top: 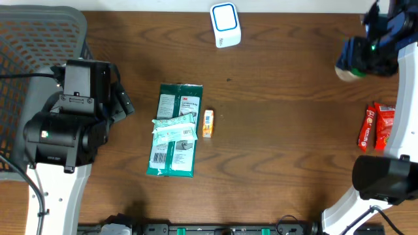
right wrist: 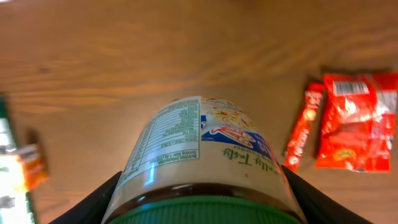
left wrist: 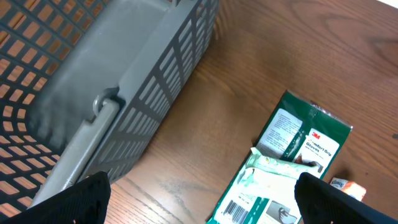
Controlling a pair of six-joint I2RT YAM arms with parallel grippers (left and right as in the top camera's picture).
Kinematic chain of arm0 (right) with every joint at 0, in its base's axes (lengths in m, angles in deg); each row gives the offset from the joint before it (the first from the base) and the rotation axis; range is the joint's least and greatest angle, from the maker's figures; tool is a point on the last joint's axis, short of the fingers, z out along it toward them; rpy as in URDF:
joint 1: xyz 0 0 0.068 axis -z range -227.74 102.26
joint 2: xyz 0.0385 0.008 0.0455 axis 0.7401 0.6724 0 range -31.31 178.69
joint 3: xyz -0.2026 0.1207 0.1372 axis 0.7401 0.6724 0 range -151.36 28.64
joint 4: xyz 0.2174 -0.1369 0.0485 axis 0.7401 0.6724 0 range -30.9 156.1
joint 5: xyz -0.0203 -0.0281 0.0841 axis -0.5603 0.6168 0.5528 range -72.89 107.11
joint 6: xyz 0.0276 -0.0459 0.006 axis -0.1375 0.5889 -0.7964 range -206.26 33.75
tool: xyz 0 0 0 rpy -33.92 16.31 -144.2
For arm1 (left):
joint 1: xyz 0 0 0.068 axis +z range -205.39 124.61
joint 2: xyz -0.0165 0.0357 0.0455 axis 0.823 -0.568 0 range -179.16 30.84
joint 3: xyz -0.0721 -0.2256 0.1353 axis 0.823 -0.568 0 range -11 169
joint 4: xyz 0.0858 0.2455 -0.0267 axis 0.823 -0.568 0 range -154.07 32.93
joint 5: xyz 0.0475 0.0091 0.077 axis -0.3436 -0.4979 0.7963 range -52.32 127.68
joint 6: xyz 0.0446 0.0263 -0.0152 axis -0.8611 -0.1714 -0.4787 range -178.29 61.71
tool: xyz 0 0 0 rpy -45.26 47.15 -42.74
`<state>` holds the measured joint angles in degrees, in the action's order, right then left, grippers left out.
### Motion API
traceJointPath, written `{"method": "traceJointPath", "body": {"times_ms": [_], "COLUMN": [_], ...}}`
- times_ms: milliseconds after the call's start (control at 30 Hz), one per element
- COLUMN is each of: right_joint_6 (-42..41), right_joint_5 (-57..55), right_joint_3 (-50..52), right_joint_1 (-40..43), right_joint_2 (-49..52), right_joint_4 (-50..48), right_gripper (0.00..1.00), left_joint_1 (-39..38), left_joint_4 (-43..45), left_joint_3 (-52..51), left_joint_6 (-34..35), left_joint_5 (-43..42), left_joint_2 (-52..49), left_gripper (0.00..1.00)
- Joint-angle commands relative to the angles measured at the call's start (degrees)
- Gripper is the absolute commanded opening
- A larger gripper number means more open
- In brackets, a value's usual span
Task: Scan the item barcode
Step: 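Carry the jar right and set it beside the red bag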
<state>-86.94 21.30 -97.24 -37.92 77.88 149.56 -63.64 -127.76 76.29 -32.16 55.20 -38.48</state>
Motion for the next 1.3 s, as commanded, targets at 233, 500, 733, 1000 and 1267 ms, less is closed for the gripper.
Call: {"method": "traceJointPath", "body": {"times_ms": [233, 500, 733, 1000, 1267], "right_joint_6": [1.4, 1.4, 1.4, 1.4, 1.0], "right_joint_5": [-3.6, -3.8, -3.9, -3.9, -3.9], "right_joint_3": [31.0, 42.7, 48.6, 49.1, 49.1], "right_joint_1": [5.9, 11.5, 16.1, 18.0, 18.1], "right_joint_2": [-0.1, -0.1, -0.1, -0.1, -0.1], "right_joint_4": [-18.5, -30.4, -33.3, -33.9, -34.6], "right_gripper": [0.36, 0.38, 0.38, 0.74, 0.99], "left_joint_1": [0.3, 0.3, 0.3, 0.3, 0.3], "left_joint_4": [-0.2, -0.2, -0.2, -0.2, -0.2], "left_joint_3": [0.3, 0.3, 0.3, 0.3, 0.3], "left_joint_6": [0.1, 0.1, 0.1, 0.1, 0.1], "left_joint_5": [1.0, 1.0, 1.0, 1.0, 1.0], "left_joint_2": [0.1, 0.1, 0.1, 0.1, 0.1], "left_gripper": [0.95, 0.95, 0.95, 0.95, 0.95]}}
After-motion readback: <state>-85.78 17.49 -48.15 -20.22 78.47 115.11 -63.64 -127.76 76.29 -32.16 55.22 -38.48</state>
